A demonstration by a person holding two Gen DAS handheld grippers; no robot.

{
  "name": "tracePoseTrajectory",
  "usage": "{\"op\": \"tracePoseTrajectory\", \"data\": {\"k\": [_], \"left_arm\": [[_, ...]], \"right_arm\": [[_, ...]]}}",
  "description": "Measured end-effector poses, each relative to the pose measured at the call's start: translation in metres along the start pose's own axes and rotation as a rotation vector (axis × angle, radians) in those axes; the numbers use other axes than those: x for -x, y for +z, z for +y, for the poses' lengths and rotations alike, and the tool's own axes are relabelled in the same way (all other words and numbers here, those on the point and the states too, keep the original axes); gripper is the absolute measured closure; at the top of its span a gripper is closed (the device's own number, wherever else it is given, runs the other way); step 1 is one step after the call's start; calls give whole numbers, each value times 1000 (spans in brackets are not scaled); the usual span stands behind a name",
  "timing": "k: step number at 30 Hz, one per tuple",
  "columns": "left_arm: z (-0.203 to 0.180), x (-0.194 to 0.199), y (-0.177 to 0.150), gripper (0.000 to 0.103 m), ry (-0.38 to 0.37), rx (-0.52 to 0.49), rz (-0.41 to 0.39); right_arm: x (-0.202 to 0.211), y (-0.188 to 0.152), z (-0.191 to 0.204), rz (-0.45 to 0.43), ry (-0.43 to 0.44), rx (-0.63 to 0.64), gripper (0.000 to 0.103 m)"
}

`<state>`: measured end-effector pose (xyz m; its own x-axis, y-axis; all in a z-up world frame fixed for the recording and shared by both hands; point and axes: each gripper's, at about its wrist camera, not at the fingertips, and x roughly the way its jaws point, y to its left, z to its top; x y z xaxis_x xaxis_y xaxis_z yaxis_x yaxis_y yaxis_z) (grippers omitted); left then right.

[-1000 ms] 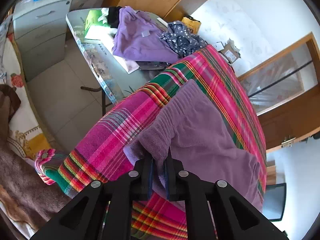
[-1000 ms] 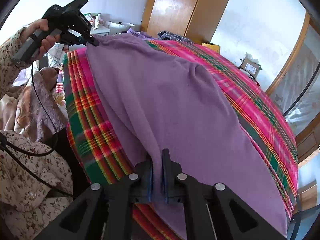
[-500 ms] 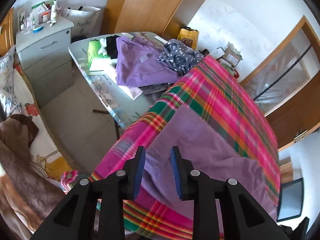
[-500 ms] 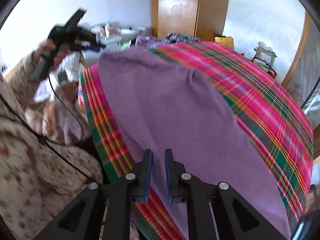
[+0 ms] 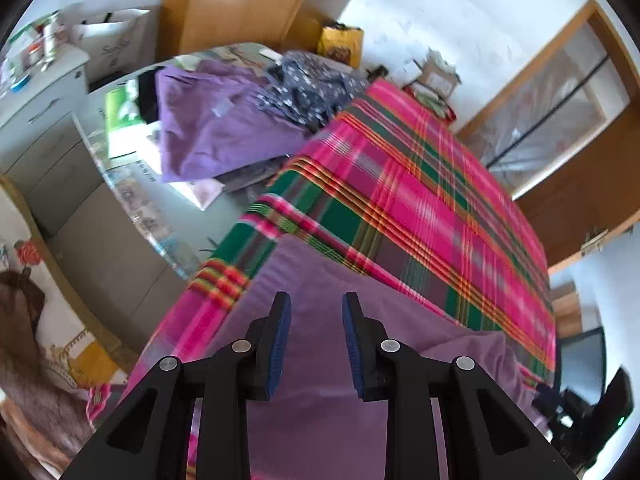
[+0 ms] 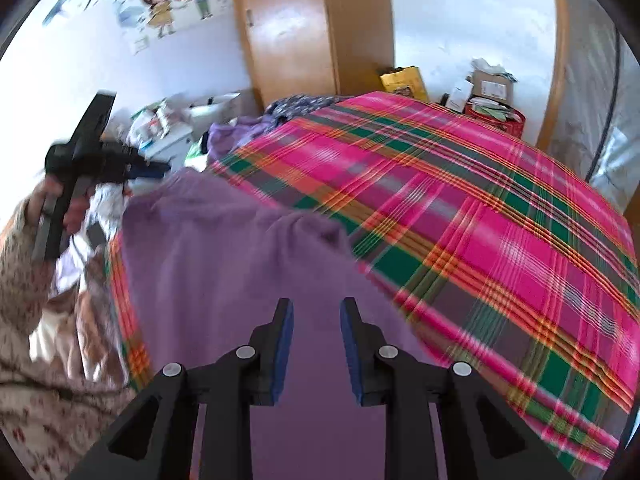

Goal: Fold clothes

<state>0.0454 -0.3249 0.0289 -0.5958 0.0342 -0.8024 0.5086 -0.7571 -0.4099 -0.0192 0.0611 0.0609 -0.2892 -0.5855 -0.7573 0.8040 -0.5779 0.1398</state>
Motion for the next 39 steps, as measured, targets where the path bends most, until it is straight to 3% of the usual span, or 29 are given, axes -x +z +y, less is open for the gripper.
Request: {"op": "tracePoseTrajectory", "data": {"k": [9,14,19,28,39], "left_arm": [[-2,-30,15,76,24,1,54],[-1,-39,17,76,34,-4,73],[-3,-43,20,76,43,-12,76],[-3,-45,21,76,42,-12,73],[-3,-45,20,76,45,-12,58]], "right_arm": [[-61,42,-63,77,341,-299,78],[-88,49,-62,174,460,-284,77],[-105,52,-51,243,505,-223,77],[-134,48,-51,364,615,-242,75],[-161,55,-62,336,727,-391,71]]}}
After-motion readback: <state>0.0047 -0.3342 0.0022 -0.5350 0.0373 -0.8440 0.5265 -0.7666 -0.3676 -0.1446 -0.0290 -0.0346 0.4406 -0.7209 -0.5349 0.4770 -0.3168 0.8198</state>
